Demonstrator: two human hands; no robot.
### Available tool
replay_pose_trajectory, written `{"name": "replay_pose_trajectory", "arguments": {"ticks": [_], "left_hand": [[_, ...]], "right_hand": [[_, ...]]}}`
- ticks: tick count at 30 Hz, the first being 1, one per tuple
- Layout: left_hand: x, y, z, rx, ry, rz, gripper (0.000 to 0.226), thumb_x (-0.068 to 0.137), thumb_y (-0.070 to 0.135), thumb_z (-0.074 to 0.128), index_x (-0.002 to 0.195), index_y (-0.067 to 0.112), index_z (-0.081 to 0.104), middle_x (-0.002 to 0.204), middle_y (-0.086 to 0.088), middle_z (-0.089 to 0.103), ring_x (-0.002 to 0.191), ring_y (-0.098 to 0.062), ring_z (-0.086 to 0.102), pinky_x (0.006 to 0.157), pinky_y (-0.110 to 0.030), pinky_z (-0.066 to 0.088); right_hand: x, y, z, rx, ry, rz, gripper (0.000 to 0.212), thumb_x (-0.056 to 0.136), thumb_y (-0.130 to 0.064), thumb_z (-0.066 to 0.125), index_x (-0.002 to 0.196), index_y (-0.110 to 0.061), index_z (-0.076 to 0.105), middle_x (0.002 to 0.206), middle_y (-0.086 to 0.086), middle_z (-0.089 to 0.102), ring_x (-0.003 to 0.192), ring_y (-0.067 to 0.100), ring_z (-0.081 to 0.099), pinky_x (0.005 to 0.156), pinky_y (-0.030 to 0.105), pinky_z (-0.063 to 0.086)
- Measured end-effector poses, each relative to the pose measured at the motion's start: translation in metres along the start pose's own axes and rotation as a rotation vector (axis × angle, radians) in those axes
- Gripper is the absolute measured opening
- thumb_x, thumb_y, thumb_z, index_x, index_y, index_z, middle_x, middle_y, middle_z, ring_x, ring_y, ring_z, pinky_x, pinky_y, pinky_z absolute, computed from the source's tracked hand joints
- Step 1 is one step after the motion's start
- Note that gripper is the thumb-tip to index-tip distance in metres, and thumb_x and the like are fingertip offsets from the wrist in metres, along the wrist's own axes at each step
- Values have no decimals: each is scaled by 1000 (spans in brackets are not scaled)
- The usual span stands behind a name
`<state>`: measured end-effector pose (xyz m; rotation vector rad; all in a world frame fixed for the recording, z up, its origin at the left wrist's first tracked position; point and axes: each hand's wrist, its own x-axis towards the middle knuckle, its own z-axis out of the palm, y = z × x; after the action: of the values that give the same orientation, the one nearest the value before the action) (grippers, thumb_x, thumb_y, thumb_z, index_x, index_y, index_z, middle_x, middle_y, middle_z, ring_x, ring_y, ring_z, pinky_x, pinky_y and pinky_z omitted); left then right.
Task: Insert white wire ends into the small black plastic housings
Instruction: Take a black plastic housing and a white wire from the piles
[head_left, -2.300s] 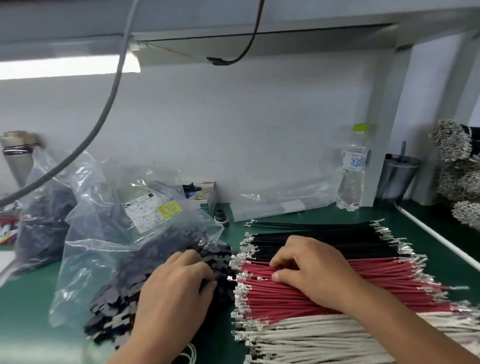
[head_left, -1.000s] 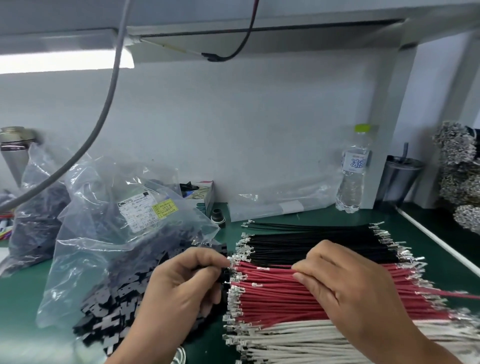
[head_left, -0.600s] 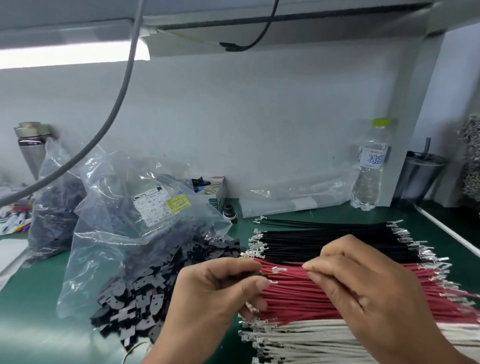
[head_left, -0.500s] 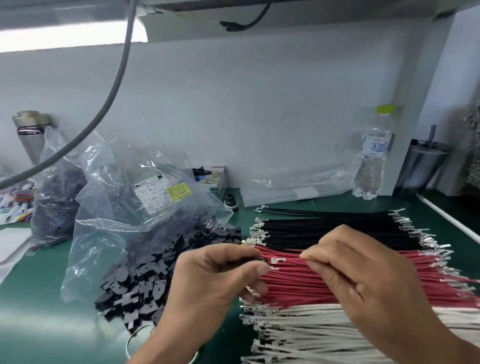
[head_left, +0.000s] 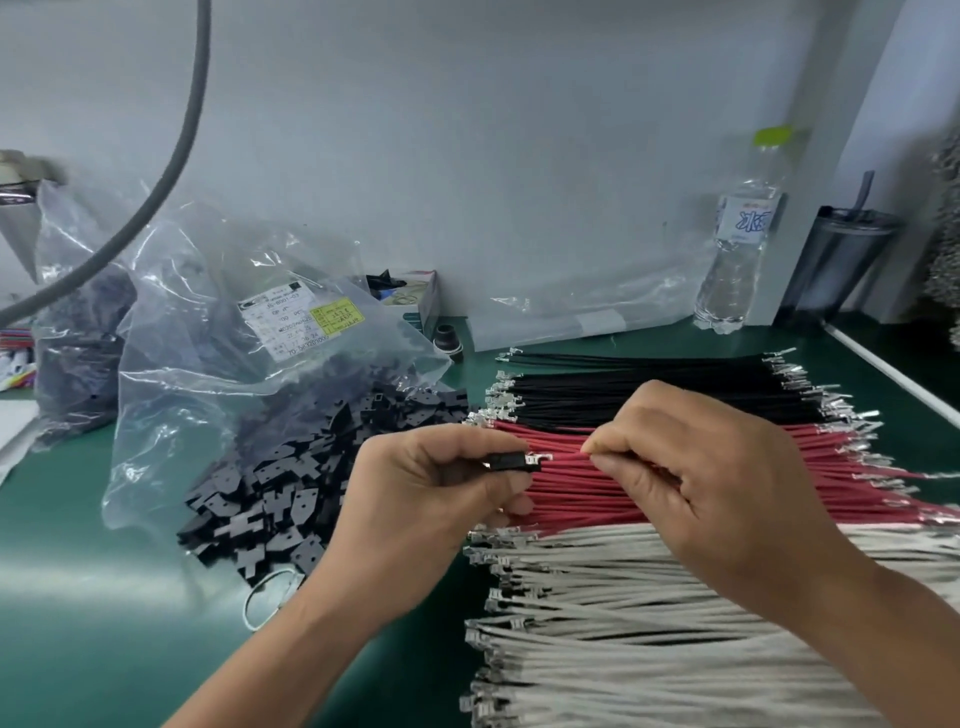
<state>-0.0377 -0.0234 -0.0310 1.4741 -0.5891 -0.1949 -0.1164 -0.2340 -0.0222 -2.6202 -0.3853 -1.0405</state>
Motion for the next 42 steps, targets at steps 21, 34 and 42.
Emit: {"name": "replay_pose_trajectory", "arguments": {"ticks": [21,34,42], "left_hand": [[-1,-17,2,188,28,106,22,73,16,83,92,27,82,78,-2,79,68,-21,77,65,-27,62],[8,-21,-10,449,348,258,39,78,4,85,87,42,77,80,21,75,65,-3,68,58,-6,49],[11,-24,-13,511,346,270,31,78,7,86,90,35,80,81,24,74,72,-5,70,62,-7,50]], "right_hand": [[-5,0,7,104,-101,110,15,95,-32,58,91,-26,72,86,-17,60,76,2,58,61,25,47],[35,26,1,-113,-69,32,9,87,-24,76,95,-26,80,82,-15,62,77,5,56,64,25,47],[64,64,33,-98,-374,307,12,90,-45,69,99,-41,76,95,-22,68,98,3,60,84,33,50]]}}
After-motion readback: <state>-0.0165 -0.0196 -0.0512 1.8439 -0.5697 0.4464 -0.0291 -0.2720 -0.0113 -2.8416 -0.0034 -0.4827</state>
